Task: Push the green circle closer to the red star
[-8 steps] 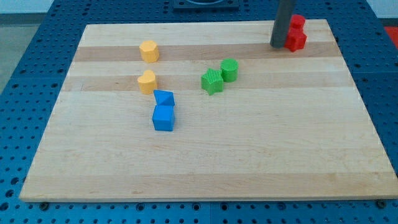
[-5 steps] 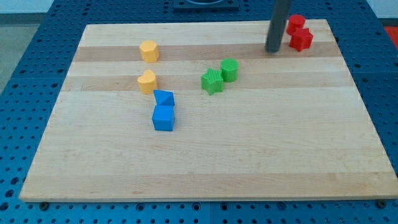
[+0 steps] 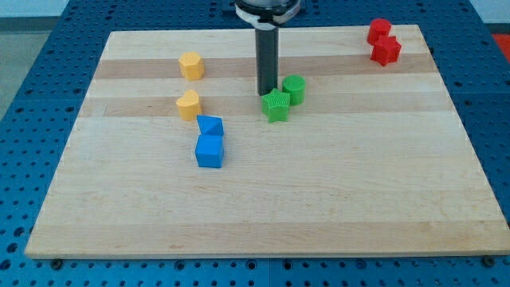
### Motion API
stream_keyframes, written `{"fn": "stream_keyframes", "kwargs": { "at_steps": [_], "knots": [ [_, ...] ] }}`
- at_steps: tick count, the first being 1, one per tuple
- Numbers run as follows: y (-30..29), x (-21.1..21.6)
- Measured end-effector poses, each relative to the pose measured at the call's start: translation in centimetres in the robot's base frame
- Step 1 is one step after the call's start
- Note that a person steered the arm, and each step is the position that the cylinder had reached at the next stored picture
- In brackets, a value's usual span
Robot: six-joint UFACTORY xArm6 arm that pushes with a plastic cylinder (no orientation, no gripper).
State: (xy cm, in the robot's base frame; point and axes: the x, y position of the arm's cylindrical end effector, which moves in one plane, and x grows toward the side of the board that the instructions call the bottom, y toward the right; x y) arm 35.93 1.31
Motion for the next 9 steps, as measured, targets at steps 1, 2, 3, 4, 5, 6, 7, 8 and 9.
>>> {"fn": "stream_keyframes", "kwargs": {
  "at_steps": [1,2,3,4,5,6,7,8,9],
  "knots": [
    [3.7,0.4],
    [7.4,0.8],
    [10.5,2.6],
    [12.7,4.7],
    [14.2,4.5],
    [14.4,3.0],
    [14.4,1.2],
    [14.3,-0.2],
    [12.9,-0.4]
  ]
}}
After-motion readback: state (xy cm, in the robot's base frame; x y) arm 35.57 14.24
